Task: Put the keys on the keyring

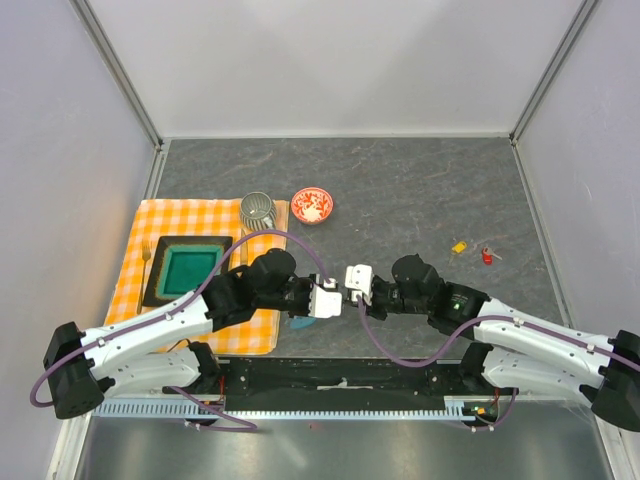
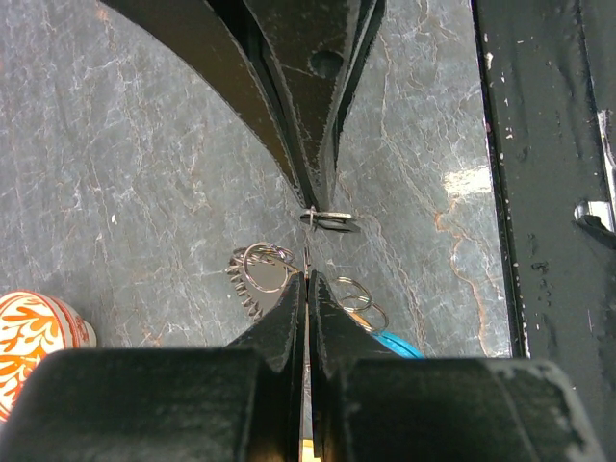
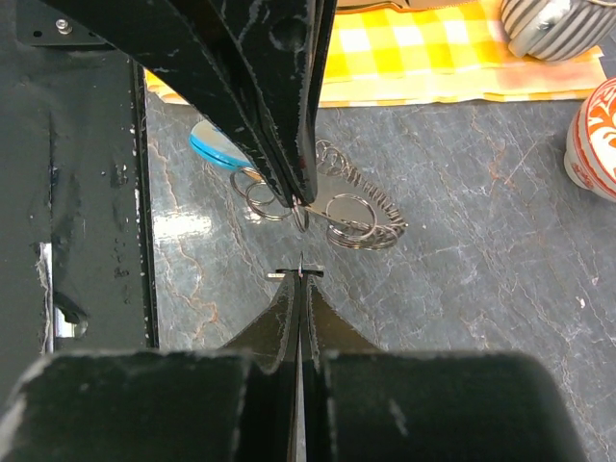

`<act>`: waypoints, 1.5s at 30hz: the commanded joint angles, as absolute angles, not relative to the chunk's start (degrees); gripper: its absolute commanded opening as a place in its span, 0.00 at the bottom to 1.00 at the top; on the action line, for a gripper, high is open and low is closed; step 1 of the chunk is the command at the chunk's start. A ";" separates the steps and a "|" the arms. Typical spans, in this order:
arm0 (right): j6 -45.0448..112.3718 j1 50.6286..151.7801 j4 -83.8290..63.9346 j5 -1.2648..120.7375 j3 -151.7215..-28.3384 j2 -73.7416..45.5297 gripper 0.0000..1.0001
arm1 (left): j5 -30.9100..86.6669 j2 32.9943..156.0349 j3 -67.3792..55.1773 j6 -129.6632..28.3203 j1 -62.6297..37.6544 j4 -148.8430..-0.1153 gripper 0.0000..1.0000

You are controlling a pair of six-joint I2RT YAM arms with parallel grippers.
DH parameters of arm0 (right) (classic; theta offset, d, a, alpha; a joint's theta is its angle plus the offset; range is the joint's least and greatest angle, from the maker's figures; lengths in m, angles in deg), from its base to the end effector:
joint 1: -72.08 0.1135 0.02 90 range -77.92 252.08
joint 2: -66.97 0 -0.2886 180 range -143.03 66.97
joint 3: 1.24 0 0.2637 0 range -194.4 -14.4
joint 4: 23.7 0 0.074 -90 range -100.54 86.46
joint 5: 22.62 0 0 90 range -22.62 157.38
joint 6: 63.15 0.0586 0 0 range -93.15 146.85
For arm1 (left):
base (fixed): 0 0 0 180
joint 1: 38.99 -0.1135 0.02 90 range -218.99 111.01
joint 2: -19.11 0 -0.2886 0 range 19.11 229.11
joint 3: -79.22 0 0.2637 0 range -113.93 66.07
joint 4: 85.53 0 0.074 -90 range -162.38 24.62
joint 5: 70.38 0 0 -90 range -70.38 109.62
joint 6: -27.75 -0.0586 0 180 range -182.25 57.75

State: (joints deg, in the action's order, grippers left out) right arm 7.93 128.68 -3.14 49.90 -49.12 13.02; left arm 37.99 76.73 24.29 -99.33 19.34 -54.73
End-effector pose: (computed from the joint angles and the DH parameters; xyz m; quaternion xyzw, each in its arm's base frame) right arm 0.1111 0.2005 0.2607 -0.5781 0.6161 0.2900 0.4496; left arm 0.1087 -0.2114 0.2733 0.6941 0.5293 -0.2244 0.4334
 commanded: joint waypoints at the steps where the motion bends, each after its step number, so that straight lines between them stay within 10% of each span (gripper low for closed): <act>1: 6.20 129.56 -5.44 50.15 -50.87 12.48 0.00 | 39.83 75.80 24.67 -100.84 19.81 -58.14 0.02; 45: 6.28 129.56 -6.76 47.43 -49.38 14.68 0.00 | 39.57 74.92 25.11 -100.48 19.81 -58.93 0.02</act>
State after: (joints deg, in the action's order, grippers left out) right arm 6.62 129.24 -5.31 48.98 -49.12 14.53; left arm 39.17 75.82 25.23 -99.33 19.40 -56.21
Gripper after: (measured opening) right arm 0.007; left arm 0.022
